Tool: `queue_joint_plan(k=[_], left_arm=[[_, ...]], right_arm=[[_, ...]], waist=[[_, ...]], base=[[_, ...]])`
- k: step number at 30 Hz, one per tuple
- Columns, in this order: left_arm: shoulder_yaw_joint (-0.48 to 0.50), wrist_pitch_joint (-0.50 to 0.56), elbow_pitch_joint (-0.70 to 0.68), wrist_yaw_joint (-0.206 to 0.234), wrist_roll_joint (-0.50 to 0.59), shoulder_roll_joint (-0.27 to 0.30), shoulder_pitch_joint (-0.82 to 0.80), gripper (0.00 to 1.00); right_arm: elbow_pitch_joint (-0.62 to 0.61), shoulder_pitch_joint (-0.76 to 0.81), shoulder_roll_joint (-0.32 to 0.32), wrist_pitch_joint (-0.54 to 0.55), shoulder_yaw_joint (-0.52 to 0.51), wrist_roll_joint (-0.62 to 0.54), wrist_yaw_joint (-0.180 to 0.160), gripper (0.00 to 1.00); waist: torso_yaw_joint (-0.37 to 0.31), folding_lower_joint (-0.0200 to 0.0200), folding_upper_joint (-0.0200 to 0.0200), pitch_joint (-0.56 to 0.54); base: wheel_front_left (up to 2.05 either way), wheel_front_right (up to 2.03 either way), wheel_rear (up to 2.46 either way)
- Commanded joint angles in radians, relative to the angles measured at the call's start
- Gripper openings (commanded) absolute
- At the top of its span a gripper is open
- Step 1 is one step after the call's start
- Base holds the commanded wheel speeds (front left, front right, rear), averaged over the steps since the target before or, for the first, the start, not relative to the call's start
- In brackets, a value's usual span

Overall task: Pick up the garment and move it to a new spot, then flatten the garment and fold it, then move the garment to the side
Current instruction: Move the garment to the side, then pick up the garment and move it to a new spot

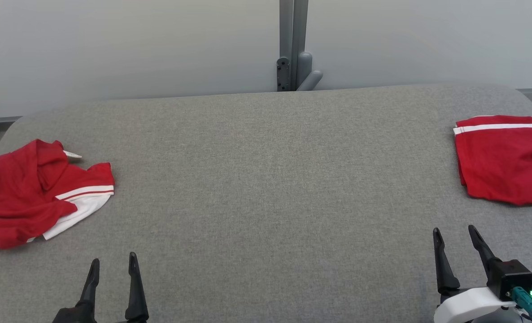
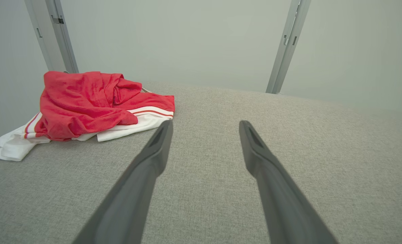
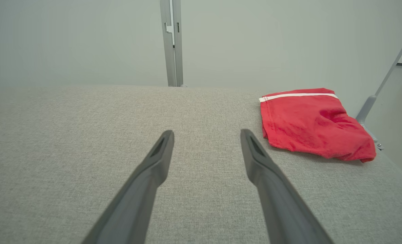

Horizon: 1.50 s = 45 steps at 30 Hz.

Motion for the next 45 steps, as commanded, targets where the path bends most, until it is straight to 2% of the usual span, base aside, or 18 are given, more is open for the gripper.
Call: queue_joint_plan(k=[1, 12, 18, 24, 25, 31, 34, 39, 45], left_arm=[[0.003, 0.000, 0.002, 0.001, -0.010, 0.001, 0.011, 1.00], [-0.001, 0.000, 0.004, 0.000, -0.013, 0.001, 0.003, 1.00], [-0.010, 0.000, 0.009, -0.004, -0.009, 0.001, -0.008, 1.00], [-0.025, 0.000, 0.012, 0.002, -0.006, 0.002, -0.021, 1.00], [-0.025, 0.000, 0.012, 0.002, -0.006, 0.002, -0.021, 1.00], [-0.011, 0.000, 0.023, 0.006, -0.001, 0.001, 0.013, 1.00], [-0.015, 0.001, 0.026, 0.003, -0.006, 0.001, 0.026, 1.00], [-0.022, 0.001, 0.016, 0.012, -0.015, 0.001, 0.039, 1.00], [-0.022, 0.000, -0.001, 0.018, -0.032, 0.001, 0.003, 1.00]], right_arm=[[-0.002, 0.008, 0.000, -0.003, 0.002, 0.008, -0.002, 1.00], [-0.003, -0.004, 0.001, -0.003, 0.008, 0.020, -0.002, 1.00], [-0.006, 0.005, 0.001, -0.003, 0.010, 0.025, -0.002, 1.00], [-0.006, 0.007, 0.000, -0.003, 0.027, 0.037, -0.002, 1.00], [-0.006, 0.007, 0.000, -0.003, 0.027, 0.037, -0.002, 1.00], [0.003, -0.028, 0.001, -0.003, 0.072, 0.056, -0.002, 1.00], [0.010, -0.038, 0.000, -0.003, 0.089, 0.060, -0.002, 1.00], [0.017, -0.043, 0.000, -0.003, 0.107, 0.059, -0.002, 1.00], [0.013, -0.043, -0.001, -0.003, 0.093, 0.033, -0.002, 1.00]], waist=[[0.004, 0.0000, 0.0013, -0.005], [0.015, 0.0000, 0.0013, -0.008], [0.059, 0.0000, 0.0013, -0.006], [0.189, 0.0000, 0.0013, -0.006], [0.189, 0.0000, 0.0013, -0.006], [0.374, 0.0000, 0.0013, -0.008], [0.421, 0.0000, 0.0013, -0.009], [0.435, 0.0000, 0.0013, -0.001], [0.395, 0.0000, 0.0013, 0.048]], base=[[0.00, 0.00, 0.00], [0.00, 0.00, 0.00], [0.00, 0.00, 0.00], [0.00, 0.00, 0.00], [0.00, 0.00, 0.00], [0.00, 0.00, 0.00], [0.00, 0.00, 0.00], [0.00, 0.00, 0.00], [0.00, 0.00, 0.00]])
